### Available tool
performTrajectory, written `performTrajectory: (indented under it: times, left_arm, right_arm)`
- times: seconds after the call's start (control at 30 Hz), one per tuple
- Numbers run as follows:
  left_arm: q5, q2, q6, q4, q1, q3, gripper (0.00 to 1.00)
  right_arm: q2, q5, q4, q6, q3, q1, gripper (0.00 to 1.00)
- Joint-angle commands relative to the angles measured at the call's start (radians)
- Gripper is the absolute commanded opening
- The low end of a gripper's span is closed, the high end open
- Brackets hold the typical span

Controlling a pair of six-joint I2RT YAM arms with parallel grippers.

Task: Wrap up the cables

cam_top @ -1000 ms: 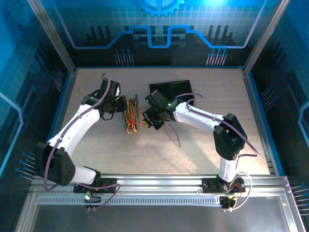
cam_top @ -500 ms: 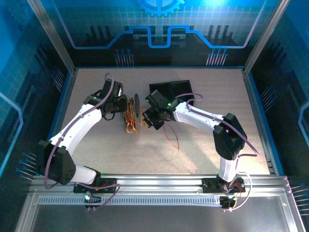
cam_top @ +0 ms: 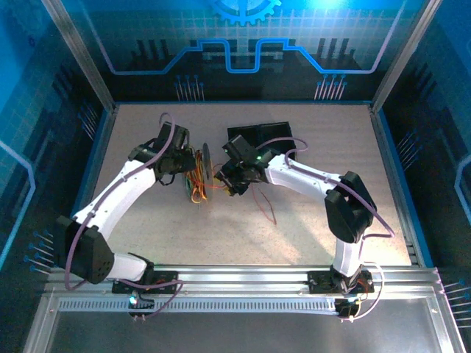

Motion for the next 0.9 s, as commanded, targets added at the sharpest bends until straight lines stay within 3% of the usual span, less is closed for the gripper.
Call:
performTrajectory:
  times: [0.0,0.17,0.37,0.47,0.6,0.87]
  left_arm:
    - [-0.007,-0.106,-0.036,0.019,-0.003,0.062,0.0]
    - [0.015,-0.17,-0.033,-0.021,-0.002,0.109,0.0]
    - [0.069,-0.232,-0.019,-0.052,-0.005,0.148,0.0]
    - [0.099,-0.266,-0.022,-0.056,-0.005,0.166,0.0]
    - [0.159,-0.295,-0.022,-0.045,-0.005,0.178,0.0]
    - [0.191,-0.326,-0.009,-0.023,-0.005,0.179,0.0]
  right_arm:
    - [-0.102,-0.024,0.116,-0.21,-0.043,-0.018,0.69]
    - [-0.282,-0.029,0.263,-0.411,-0.185,-0.025,1.0]
    - [-0.454,-0.058,0.201,-0.658,-0.272,-0.088,1.0]
    - [-0.54,-0.101,0.282,-0.721,-0.365,-0.119,1.0]
    - [-0.624,-0.155,0.389,-0.778,-0.46,-0.129,0.84]
    - [-0.659,-0.023,0.034,-1.037,-0.321,-0.167,0.77]
